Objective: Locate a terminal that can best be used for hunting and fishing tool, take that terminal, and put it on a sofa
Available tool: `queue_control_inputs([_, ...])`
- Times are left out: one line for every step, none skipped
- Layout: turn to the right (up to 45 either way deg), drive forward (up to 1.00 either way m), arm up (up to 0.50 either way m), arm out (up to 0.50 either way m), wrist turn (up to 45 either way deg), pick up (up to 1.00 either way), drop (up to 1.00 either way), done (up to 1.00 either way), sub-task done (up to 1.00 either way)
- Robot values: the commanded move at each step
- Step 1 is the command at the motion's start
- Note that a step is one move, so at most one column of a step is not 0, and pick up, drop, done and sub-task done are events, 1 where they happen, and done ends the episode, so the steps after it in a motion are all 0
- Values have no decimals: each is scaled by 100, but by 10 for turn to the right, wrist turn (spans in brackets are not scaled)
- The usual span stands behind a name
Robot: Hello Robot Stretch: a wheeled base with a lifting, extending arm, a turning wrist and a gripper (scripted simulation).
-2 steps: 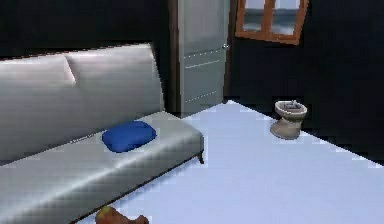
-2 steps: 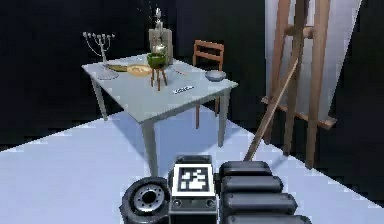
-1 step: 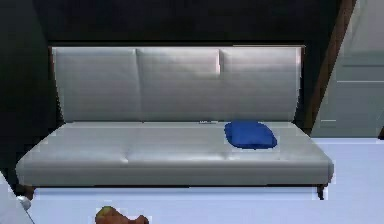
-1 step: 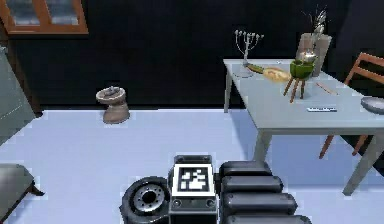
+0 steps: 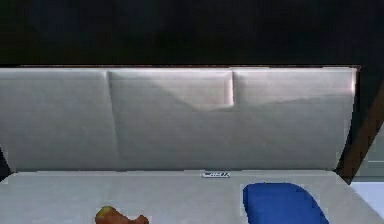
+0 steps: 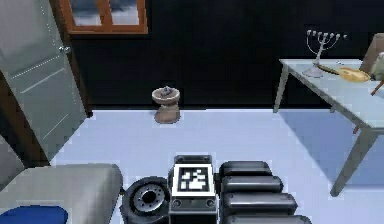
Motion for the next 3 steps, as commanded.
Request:
queue_control_inputs([60,0,0,0,0,0,0,0,0])
queue_control_inputs([-120,0,0,0,0,0,0,0,0])
queue_control_inputs([150,0,0,0,0,0,0,0,0])
